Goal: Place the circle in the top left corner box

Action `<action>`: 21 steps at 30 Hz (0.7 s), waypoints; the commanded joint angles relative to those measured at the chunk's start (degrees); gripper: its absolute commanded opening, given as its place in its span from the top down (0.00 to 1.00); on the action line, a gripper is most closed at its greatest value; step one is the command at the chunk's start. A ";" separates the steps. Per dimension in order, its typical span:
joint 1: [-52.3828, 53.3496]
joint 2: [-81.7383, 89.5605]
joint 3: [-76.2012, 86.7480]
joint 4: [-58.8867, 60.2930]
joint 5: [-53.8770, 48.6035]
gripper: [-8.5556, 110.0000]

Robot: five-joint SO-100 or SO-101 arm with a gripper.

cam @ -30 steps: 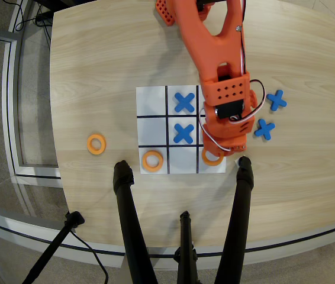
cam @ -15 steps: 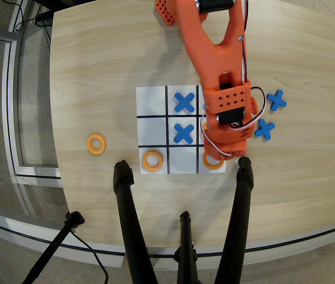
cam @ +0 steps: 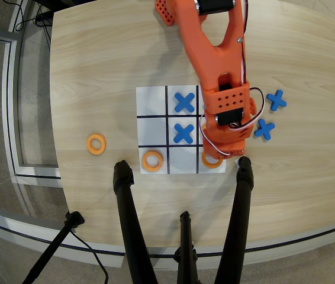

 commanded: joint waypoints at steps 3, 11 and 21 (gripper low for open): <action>0.35 0.53 -1.76 -0.44 -0.18 0.89; 0.35 1.14 -1.76 -0.44 0.09 0.88; 1.76 10.11 -0.79 4.83 -0.18 0.88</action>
